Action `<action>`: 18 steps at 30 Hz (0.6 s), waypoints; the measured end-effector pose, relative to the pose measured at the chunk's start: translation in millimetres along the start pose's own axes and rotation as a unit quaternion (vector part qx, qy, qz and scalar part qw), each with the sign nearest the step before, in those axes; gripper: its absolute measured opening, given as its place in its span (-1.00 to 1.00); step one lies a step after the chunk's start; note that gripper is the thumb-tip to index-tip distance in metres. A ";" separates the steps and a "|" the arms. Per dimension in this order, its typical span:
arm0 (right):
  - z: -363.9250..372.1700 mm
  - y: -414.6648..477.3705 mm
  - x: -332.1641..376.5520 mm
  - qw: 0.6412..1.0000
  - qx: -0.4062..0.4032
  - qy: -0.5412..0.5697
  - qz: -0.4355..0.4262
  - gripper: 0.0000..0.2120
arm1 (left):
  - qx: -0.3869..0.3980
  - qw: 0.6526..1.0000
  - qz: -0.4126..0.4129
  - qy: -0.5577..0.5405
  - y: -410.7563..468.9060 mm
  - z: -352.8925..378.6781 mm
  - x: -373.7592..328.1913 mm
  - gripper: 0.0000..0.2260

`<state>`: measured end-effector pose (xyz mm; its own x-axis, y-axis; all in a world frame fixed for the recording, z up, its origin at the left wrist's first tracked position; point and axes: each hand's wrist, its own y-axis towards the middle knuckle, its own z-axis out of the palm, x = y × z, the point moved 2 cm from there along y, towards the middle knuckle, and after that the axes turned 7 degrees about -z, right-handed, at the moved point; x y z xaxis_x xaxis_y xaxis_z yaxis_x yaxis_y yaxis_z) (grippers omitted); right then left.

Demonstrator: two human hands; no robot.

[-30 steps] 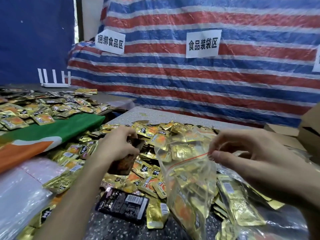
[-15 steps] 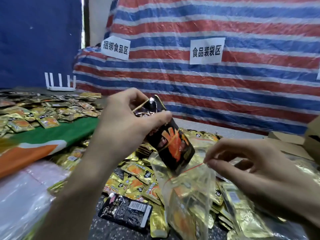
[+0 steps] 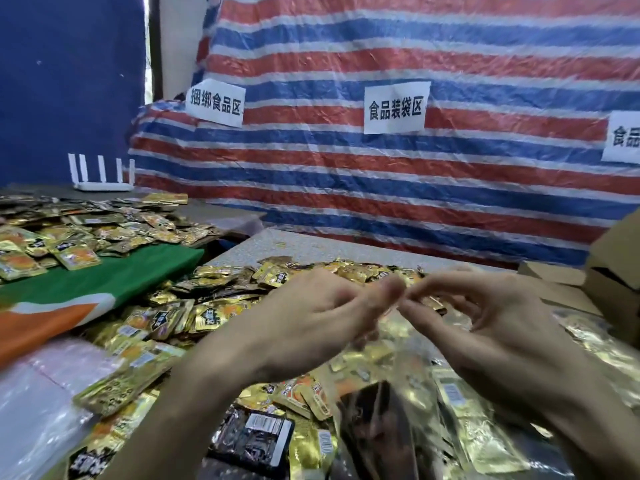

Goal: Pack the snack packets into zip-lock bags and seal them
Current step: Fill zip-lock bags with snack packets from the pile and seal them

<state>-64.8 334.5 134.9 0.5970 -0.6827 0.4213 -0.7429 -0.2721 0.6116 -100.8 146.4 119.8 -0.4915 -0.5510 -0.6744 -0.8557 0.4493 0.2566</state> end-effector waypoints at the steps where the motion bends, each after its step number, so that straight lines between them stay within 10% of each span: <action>1: -2.2 0.2 -1.8 1.000 -0.012 -0.008 0.005 -0.80 | 0.051 0.998 0.011 0.036 -2.9 -3.8 3.3 -0.41; 5: -10.9 -1.8 -2.4 0.999 -0.019 -0.025 -0.002 -0.80 | 0.072 0.990 0.006 0.117 -6.5 -16.0 18.2 -0.79; 18: -17.0 -7.0 -14.2 0.970 0.240 -0.036 0.015 -0.69 | -0.004 0.999 0.036 0.037 -14.2 -33.7 19.9 -0.92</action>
<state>-62.9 357.6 136.0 0.5630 -0.7358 0.3763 -0.8254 -0.5241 0.2101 -103.9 105.3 126.1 -0.5622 -0.5675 -0.6016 -0.8189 0.4836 0.3091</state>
